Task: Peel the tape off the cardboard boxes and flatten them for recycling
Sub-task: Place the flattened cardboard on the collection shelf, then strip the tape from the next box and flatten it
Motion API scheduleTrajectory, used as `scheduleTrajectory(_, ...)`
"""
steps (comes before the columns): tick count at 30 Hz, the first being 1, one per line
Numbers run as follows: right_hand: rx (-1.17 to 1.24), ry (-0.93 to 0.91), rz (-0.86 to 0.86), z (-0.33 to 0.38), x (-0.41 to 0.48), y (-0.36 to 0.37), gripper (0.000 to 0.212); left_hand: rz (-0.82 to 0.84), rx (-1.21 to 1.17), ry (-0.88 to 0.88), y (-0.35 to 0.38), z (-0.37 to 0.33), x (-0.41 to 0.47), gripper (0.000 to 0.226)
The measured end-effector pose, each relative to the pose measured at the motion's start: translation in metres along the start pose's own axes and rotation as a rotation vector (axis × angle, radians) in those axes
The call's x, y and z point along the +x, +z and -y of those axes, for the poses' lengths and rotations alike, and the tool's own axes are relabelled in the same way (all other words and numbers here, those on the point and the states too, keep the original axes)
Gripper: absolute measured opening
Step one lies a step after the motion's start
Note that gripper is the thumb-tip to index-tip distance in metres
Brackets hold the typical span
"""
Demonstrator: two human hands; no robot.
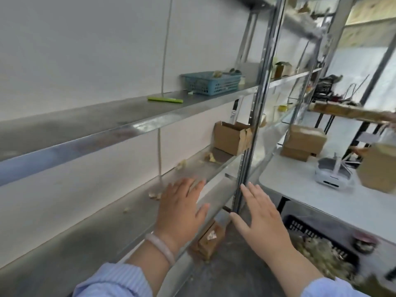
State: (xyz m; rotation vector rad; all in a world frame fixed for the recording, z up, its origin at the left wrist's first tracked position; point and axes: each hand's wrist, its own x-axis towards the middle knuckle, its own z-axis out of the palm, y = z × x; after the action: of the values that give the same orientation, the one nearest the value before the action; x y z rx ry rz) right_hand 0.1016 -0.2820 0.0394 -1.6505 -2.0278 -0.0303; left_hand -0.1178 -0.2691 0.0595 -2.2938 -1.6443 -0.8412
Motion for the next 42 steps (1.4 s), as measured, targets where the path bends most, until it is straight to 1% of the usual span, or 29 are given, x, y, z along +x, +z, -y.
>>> scheduleTrajectory(3,0.004,0.060,-0.001,-0.039,0.012,0.001,0.075,0.020,-0.040,0.030,0.033,-0.018,0.038,0.053)
scheduleTrajectory(6,-0.002,0.106,0.022,-0.073,0.031,0.013,0.075,0.075,-0.065,0.035,0.073,-0.024,0.068,0.054)
scheduleTrajectory(11,0.026,0.170,0.052,-0.120,0.097,0.038,0.076,0.124,-0.071,0.046,0.141,-0.014,0.133,0.057)
scheduleTrajectory(18,0.029,0.182,0.087,-0.169,0.216,0.073,0.076,0.218,-0.089,0.007,0.219,0.019,0.222,0.060)
scheduleTrajectory(24,0.072,0.173,0.168,-0.209,0.274,0.118,0.078,0.297,-0.092,-0.053,0.272,0.032,0.270,0.064)
scheduleTrajectory(28,0.130,0.226,0.236,-0.236,0.318,0.149,0.081,0.334,-0.099,-0.112,0.304,0.038,0.291,0.063)
scheduleTrajectory(33,0.236,0.248,0.352,-0.272,0.385,0.168,0.076,0.270,-0.147,-0.180,0.343,0.026,0.348,0.059)
scheduleTrajectory(36,0.347,0.267,0.353,-0.298,0.430,0.170,0.074,0.248,-0.185,-0.256,0.367,0.017,0.382,0.062)
scheduleTrajectory(38,0.380,0.254,0.347,-0.314,0.458,0.173,0.072,0.247,-0.207,-0.314,0.383,0.013,0.402,0.063)
scheduleTrajectory(42,0.460,0.236,0.405,-0.335,0.487,0.186,0.069,0.240,-0.248,-0.439,0.409,0.005,0.434,0.069)
